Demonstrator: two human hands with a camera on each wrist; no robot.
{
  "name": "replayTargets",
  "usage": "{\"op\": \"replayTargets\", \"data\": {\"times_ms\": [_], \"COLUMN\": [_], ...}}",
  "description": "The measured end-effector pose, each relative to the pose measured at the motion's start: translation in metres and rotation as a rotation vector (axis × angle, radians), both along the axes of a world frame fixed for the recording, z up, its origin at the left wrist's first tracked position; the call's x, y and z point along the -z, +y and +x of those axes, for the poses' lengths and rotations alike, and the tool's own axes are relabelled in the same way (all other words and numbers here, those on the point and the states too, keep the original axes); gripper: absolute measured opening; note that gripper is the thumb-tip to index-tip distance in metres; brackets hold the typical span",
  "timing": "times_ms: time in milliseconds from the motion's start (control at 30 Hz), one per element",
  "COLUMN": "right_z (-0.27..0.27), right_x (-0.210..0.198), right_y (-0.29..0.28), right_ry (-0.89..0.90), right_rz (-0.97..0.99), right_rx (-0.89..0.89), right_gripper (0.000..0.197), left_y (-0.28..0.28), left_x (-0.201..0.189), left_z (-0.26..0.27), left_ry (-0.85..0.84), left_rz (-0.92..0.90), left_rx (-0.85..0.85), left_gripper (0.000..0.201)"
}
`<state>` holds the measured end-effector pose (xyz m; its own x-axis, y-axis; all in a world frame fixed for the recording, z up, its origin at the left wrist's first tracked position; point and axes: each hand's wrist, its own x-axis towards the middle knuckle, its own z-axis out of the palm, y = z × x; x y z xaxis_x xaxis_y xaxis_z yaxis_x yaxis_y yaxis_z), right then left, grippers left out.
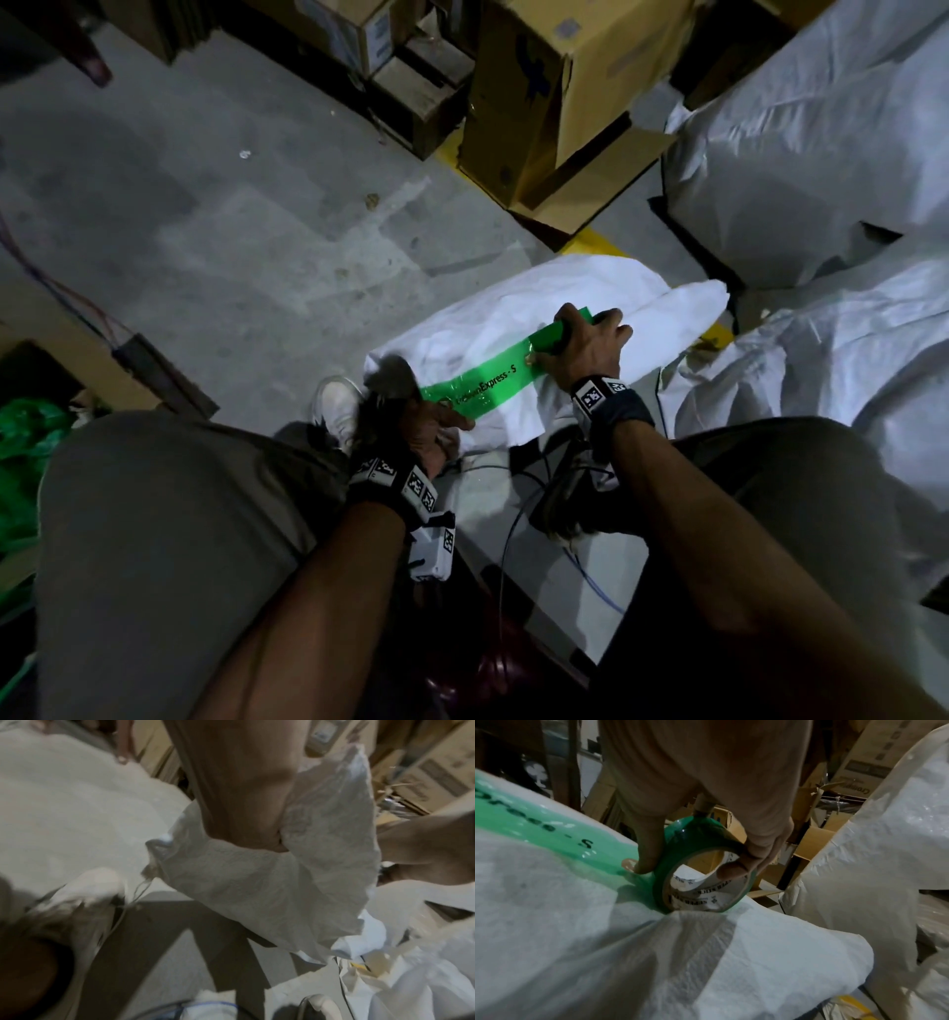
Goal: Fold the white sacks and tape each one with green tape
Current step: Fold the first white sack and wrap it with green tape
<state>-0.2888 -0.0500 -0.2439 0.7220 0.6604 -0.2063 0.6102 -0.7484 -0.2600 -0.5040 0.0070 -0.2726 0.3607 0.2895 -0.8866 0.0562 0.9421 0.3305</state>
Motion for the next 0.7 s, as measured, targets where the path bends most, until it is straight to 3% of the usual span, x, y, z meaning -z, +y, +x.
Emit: {"op": "replayTargets", "data": {"times_ms": [167,233,367,433,567,633,700], "right_z": [-0.004,0.0,0.011,0.019,0.019,0.014,0.011], "right_x": [0.011,0.02,0.018,0.018,0.017,0.012,0.009], "right_y": [-0.002,-0.004,-0.002,-0.005,-0.007,-0.011,-0.016], "right_ry": [0.038,0.136,0.54,0.575,0.58,0.535,0.492], "right_rz": [-0.012,0.011,0.1,0.095,0.045,0.022,0.031], "right_rx": [-0.071,-0.063,0.024,0.012,-0.013,-0.034,-0.04], "right_gripper": [0.078,0.077,0.047,0.045,0.055,0.053,0.054], "left_y": [0.006,0.006,0.007,0.009,0.012,0.009,0.006], "left_x": [0.039,0.096,0.081,0.071,0.117,0.071,0.038], "left_z": [-0.012,-0.018,-0.02,-0.02,-0.024,-0.02,-0.017], "left_ry": [0.001,-0.056,-0.052,-0.024,-0.018,-0.026,0.03], "left_rz": [-0.012,0.006,0.009,0.023,0.024,-0.038,-0.013], "left_rx": [-0.115,-0.176,-0.138,-0.148,-0.178,-0.131,-0.085], "left_gripper": [0.053,0.068,0.051,0.048,0.06,0.061,0.049]}}
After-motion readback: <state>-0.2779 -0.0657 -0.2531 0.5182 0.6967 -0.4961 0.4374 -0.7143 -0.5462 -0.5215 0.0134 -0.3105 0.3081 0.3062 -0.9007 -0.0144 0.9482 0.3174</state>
